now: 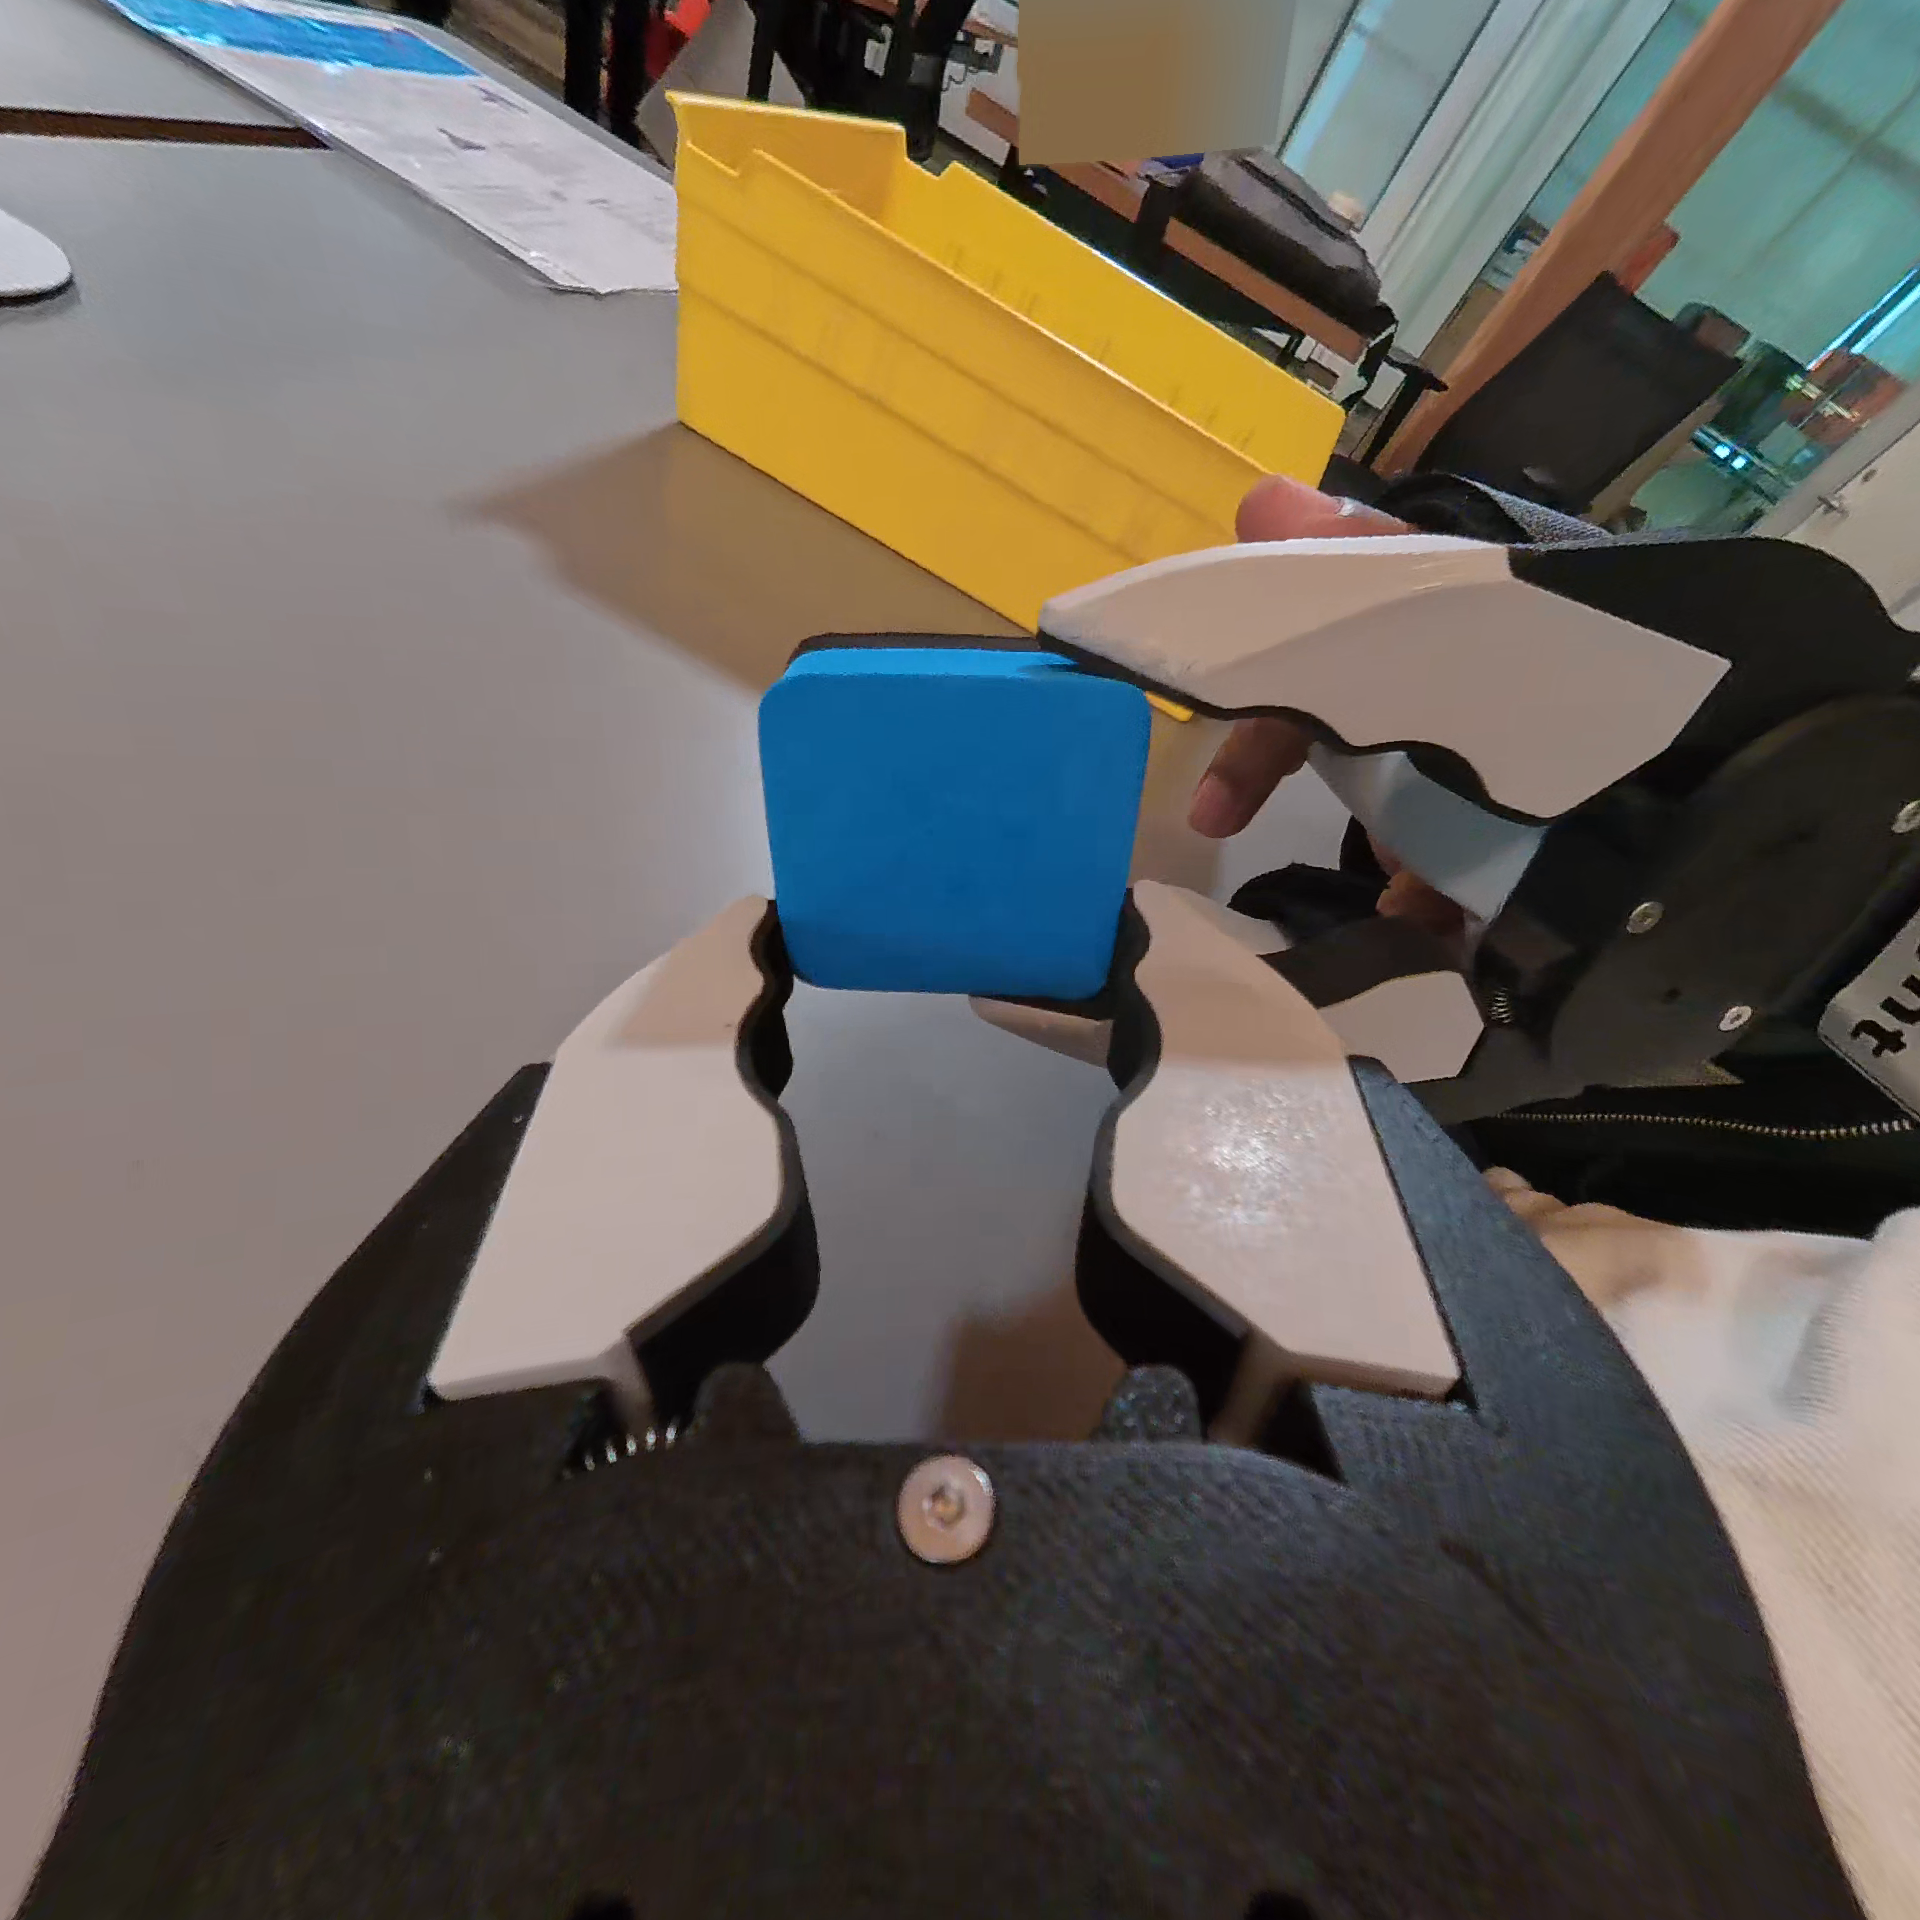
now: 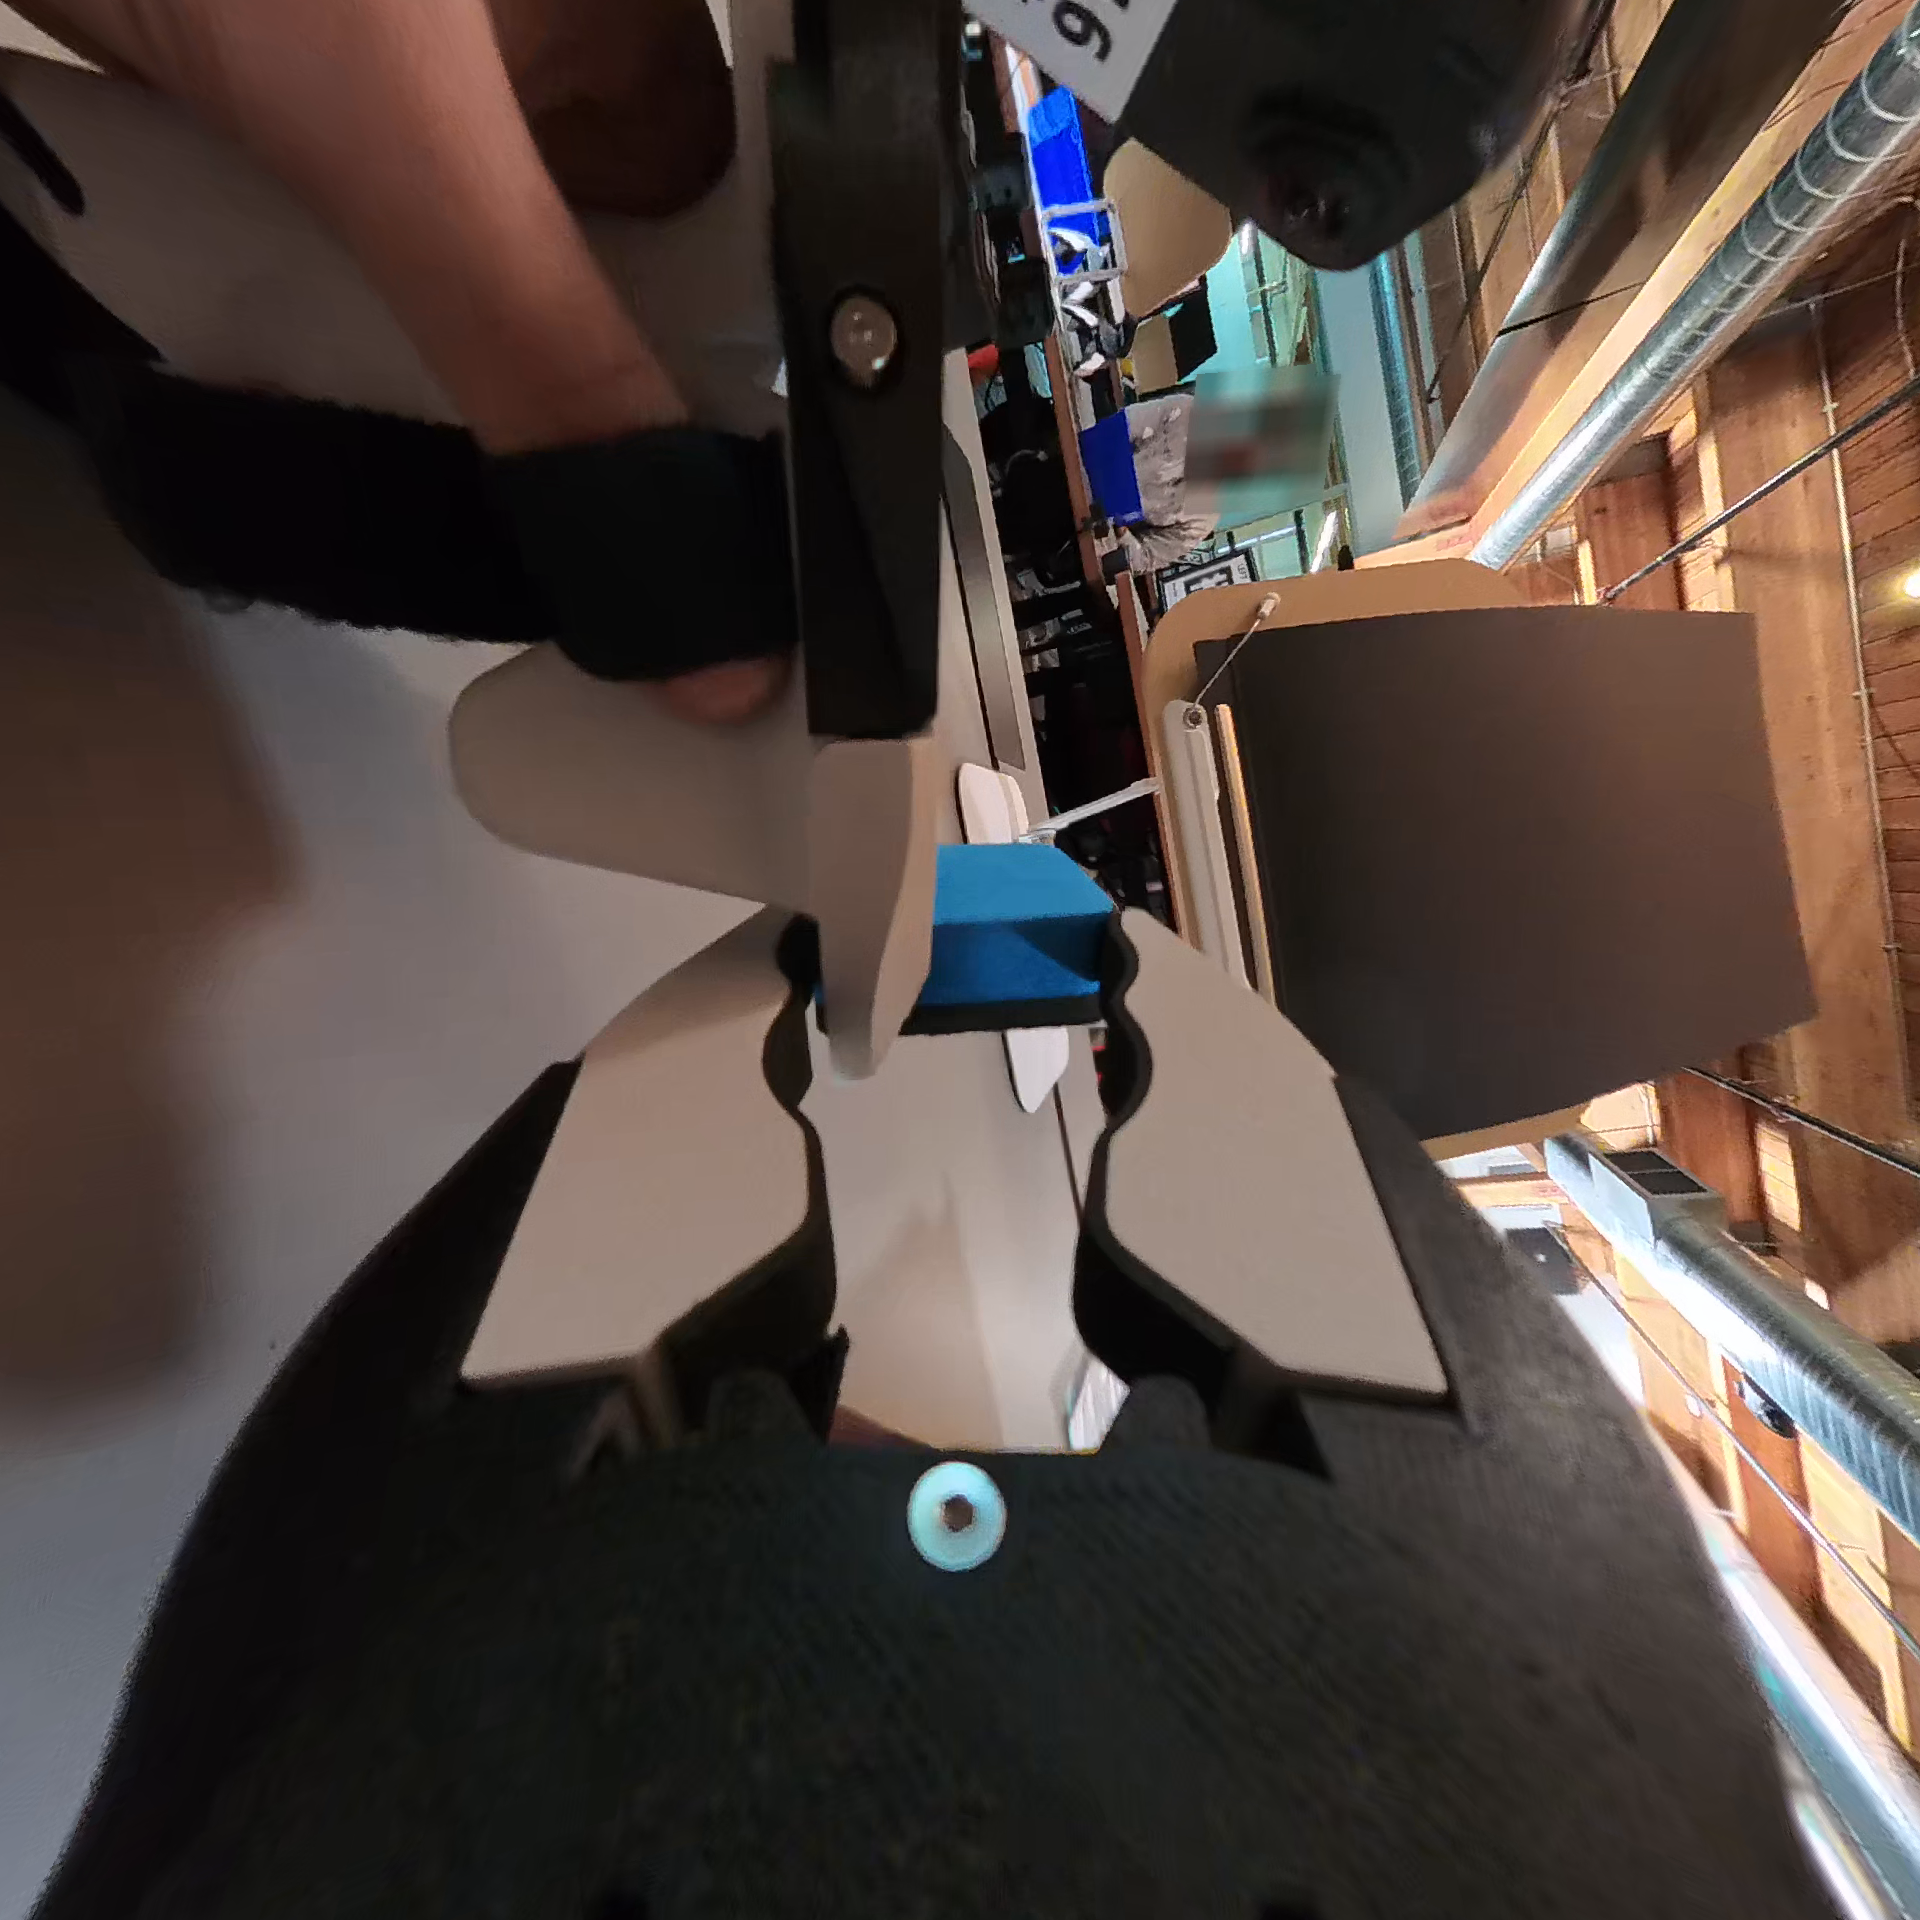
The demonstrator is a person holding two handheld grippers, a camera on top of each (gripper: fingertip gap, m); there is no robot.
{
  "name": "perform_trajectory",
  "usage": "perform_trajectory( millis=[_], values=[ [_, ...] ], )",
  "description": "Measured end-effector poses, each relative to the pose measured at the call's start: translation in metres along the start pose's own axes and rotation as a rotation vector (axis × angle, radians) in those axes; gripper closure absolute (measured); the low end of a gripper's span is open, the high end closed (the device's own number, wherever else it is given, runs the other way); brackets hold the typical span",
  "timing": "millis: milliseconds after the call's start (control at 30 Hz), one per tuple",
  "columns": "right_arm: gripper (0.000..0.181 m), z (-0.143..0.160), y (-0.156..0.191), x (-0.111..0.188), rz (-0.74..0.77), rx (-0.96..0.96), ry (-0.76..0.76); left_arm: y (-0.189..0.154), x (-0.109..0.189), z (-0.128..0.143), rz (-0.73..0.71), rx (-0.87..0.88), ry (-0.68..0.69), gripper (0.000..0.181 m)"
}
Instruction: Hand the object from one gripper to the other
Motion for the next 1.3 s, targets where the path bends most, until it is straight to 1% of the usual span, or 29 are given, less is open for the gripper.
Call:
perform_trajectory(
  millis=[33,100,167,200,267,367,433,500,533,567,633,700,767,867,900,967,1000,1300],
  values=[
    [0.123,0.0,-0.001,0.0,0.003,-0.013,-0.009,0.0,0.0,0.0,0.002,0.004,-0.003,0.122],
    [0.098,0.002,-0.003,-0.003,0.002,-0.063,-0.042,0.001,0.002,-0.003,0.008,0.009,-0.026,0.122],
    [0.08,0.008,-0.007,-0.007,-0.025,-0.193,-0.064,0.003,0.005,-0.009,0.02,0.027,-0.065,0.122],
    [0.073,0.01,-0.008,-0.008,-0.063,-0.286,-0.091,0.003,0.008,-0.012,0.035,0.035,-0.091,0.122],
    [0.069,0.016,-0.012,-0.01,-0.137,-0.489,-0.16,0.008,0.012,-0.016,0.05,0.057,-0.133,0.123],
    [0.061,0.014,-0.026,-0.003,-0.259,-0.819,-0.356,0.006,0.017,-0.023,0.131,0.086,-0.198,0.123],
    [0.055,0.013,-0.048,0.008,-0.32,-1.107,-0.521,0.002,0.018,-0.026,0.176,0.093,-0.218,0.123],
    [0.057,0.016,-0.072,0.02,-0.365,-1.385,-0.7,-0.002,0.018,-0.026,0.199,0.079,-0.22,0.123],
    [0.057,0.021,-0.078,0.022,-0.381,-1.482,-0.737,-0.005,0.017,-0.026,0.215,0.065,-0.216,0.123],
    [0.059,0.025,-0.078,0.02,-0.418,-1.534,-0.74,-0.009,0.016,-0.026,0.227,0.047,-0.211,0.123],
    [0.07,0.023,-0.062,0.018,-0.577,-1.554,-0.704,-0.017,0.014,-0.025,0.258,0.005,-0.197,0.123],
    [0.079,0.013,-0.045,0.018,-0.728,-1.544,-0.675,-0.026,0.011,-0.021,0.286,-0.034,-0.172,0.123],
    [0.084,0.002,-0.035,0.021,-0.811,-1.517,-0.669,-0.033,0.009,-0.018,0.306,-0.068,-0.147,0.123],
    [0.093,-0.008,-0.02,0.022,-0.835,-1.407,-0.613,-0.038,0.005,-0.013,0.318,-0.097,-0.115,0.123],
    [0.099,-0.009,-0.014,0.022,-0.843,-1.368,-0.591,-0.04,0.005,-0.012,0.325,-0.102,-0.111,0.123],
    [0.117,-0.01,-0.008,0.022,-0.848,-1.306,-0.567,-0.041,0.004,-0.01,0.33,-0.102,-0.1,0.123],
    [0.121,-0.011,-0.008,0.023,-0.846,-1.295,-0.569,-0.041,0.003,-0.009,0.328,-0.102,-0.095,0.123],
    [0.122,-0.012,-0.01,0.022,-0.838,-1.302,-0.577,-0.042,0.003,-0.009,0.33,-0.105,-0.103,0.122]
  ],
)
Point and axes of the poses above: each gripper's, where its closed fingertips meet, x back along the fingers, z out of its underside, y = z × x across the jaws, the point moved 1 cm from there along x, back along the fingers, and after that the axes turned 4 degrees about -x, right-handed, at the moved point
